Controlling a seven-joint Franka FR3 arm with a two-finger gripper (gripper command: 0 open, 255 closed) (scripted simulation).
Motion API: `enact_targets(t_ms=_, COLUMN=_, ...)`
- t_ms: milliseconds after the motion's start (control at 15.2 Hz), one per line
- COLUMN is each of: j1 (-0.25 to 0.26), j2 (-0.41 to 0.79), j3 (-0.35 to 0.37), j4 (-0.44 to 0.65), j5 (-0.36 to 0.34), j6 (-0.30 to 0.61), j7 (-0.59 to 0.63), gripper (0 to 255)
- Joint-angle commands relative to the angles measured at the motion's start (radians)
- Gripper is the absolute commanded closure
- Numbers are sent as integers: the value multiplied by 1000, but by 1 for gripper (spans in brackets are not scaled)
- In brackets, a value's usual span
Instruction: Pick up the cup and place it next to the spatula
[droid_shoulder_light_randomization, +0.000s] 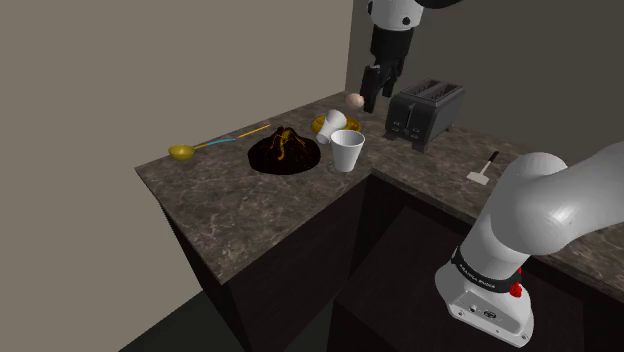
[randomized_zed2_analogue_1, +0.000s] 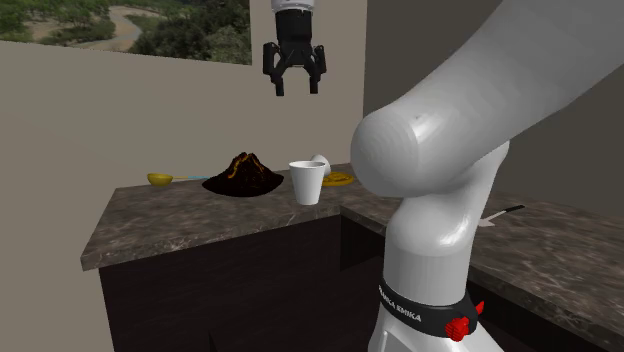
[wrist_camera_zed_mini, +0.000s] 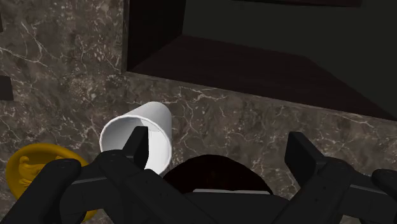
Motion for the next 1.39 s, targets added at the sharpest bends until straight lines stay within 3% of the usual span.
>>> enact_targets(t_ms=0, j1=0, j2=0, j3=0, j4=0, j5=0, j6=0, j7=0, gripper=0)
enact_targets(t_ms=594, j1=-50, j2=275, j3=9, j4=-25, j5=-69, j6=253, j7=67, gripper=0)
enact_targets(t_ms=1320, j1=-108, j2=639, j3=7, j4=63, j5=-183, j6=475, j7=171, gripper=0)
